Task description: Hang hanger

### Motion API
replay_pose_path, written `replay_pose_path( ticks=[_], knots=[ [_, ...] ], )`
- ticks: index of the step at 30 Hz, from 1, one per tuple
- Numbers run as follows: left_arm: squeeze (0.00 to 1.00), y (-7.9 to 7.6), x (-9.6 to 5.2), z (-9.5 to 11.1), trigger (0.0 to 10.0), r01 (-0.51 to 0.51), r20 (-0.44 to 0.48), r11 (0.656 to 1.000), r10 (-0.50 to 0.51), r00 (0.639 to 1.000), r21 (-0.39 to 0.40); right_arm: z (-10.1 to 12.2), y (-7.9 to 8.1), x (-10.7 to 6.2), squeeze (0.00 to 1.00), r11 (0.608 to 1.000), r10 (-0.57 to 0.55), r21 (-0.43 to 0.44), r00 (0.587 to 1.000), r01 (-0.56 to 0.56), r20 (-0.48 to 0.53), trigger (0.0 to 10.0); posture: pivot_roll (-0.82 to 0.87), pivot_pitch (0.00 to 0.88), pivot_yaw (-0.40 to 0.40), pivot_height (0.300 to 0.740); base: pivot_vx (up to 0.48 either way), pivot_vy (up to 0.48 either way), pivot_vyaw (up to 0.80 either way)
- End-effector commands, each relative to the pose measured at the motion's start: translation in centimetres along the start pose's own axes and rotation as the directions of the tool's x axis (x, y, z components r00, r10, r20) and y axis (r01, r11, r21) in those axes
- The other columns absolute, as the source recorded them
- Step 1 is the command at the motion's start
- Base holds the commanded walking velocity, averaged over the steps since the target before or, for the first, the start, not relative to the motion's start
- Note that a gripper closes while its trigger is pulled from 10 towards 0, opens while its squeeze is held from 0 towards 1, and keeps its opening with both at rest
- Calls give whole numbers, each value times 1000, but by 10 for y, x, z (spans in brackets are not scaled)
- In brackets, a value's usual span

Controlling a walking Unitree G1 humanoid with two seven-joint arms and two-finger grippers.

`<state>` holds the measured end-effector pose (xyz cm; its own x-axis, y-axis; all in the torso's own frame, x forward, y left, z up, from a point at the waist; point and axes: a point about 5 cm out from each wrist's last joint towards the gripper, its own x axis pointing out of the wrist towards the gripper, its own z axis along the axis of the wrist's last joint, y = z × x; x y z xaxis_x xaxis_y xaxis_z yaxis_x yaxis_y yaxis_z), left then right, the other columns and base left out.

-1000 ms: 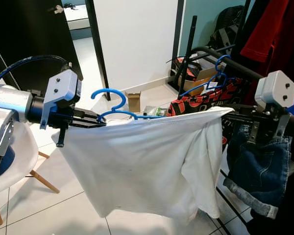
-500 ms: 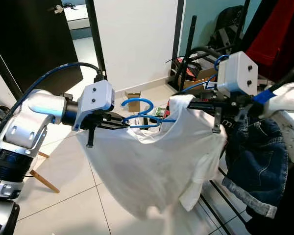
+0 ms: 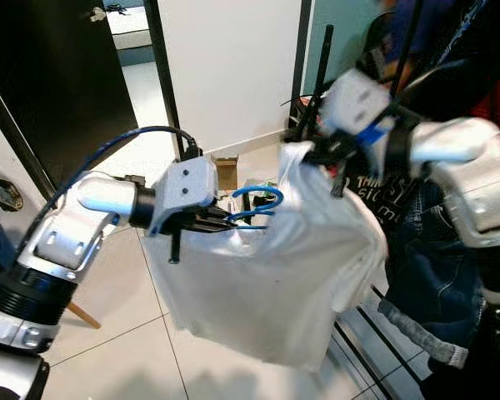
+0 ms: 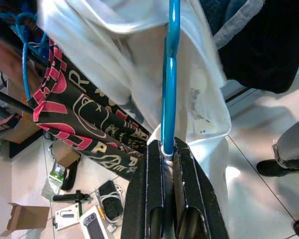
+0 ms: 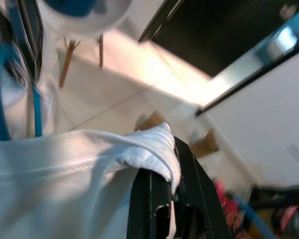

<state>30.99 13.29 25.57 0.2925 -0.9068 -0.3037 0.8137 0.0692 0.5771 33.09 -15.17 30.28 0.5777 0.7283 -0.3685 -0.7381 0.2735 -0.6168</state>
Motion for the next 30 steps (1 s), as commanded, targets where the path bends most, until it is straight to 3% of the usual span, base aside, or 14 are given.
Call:
replay_pose_path(
  ticks=[1, 5, 6, 12, 16, 18, 19, 21, 22, 24, 25, 26, 29, 30],
  knots=[
    [0, 1, -1, 4, 10000, -30, 32, 1000, 29, 999, 4, -12, 4, 2, 224, 1000, 28, -4, 996, -29, -88, 10000, -19, 0, 1, 740, 0, 0, 0],
    [0, 2, -1, 6, 10000, -40, 41, 999, 40, 998, 2, -18, 8, 3, 224, 998, 55, -1, 991, -55, -120, 10000, -19, 0, 1, 740, 0, 0, 0],
    [0, 4, -2, 7, 10000, -57, 55, 998, 57, 997, -1, -21, 14, 3, 1000, 993, 114, 4, 985, -115, -133, 10000, -19, 0, -1, 740, 0, 0, 0],
    [0, 5, -3, 8, 10000, -76, 76, 997, 77, 994, -14, -29, 12, -6, 1000, 989, 146, -2, 979, -148, -145, 10000, -30, 0, -1, 740, 0, 0, 0],
    [0, -2, -1, 5, 10000, -60, 90, 997, 64, 994, -46, -24, -4, -49, 1000, 983, 183, 11, 983, -182, -26, 10000, -33, 0, 0, 740, 0, 0, 0],
    [0, -3, -1, 4, 10000, -58, 90, 997, 62, 994, -49, -21, -7, -55, 1000, 984, 176, 12, 984, -176, -4, 10000, -33, 0, 0, 740, 0, 0, 0],
    [0, -4, -1, 3, 10000, -60, 92, 997, 65, 994, -56, -21, -15, -62, 1000, 991, 133, 11, 991, -133, 6, 10000, -38, 0, 2, 740, 0, 0, 0],
    [0, -4, -1, 3, 10000, -60, 92, 997, 65, 994, -56, -21, -15, -62, 1000, 991, 133, 11, 991, -133, 6, 10000, -38, 0, 2, 740, 0, 0, 0],
    [0, -6, -1, 1, 10000, -65, 97, 995, 72, 993, -74, -19, -38, -87, 1000, 999, -7, 41, 1000, 6, 30, 10000, -40, 0, 0, 740, 0, 0, 0],
    [0, -6, -1, 1, 10000, -65, 97, 995, 72, 993, -74, -19, -38, -87, 1000, 999, -7, 41, 1000, 6, 30, 10000, -40, 0, 0, 740, 0, 0, 0],
    [0, -6, -2, 0, 10000, -67, 100, 995, 75, 992, -80, -18, -47, -97, 1000, 997, -59, 57, 997, 56, 47, 10000, -40, 0, 0, 740, 0, 0, 0],
    [0, -7, -1, 0, 10000, -68, 112, 993, 79, 991, -92, -14, -51, -108, 827, 993, -76, 101, 992, 65, 105, 10000, -45, 0, 0, 740, 0, 0, 0],
    [0, -7, -1, 0, 10000, -68, 112, 993, 79, 991, -92, -14, -51, -108, 827, 993, -76, 101, 992, 65, 105, 10000, -45, 0, 0, 740, 0, 0, 0],
    [0, -7, -1, 0, 10000, -69, 123, 992, 82, 989, -102, -10, -51, -116, 576, 990, -55, 137, 985, 33, 162, 10000, -45, 0, 0, 740, 0, 0, 0]
  ],
)
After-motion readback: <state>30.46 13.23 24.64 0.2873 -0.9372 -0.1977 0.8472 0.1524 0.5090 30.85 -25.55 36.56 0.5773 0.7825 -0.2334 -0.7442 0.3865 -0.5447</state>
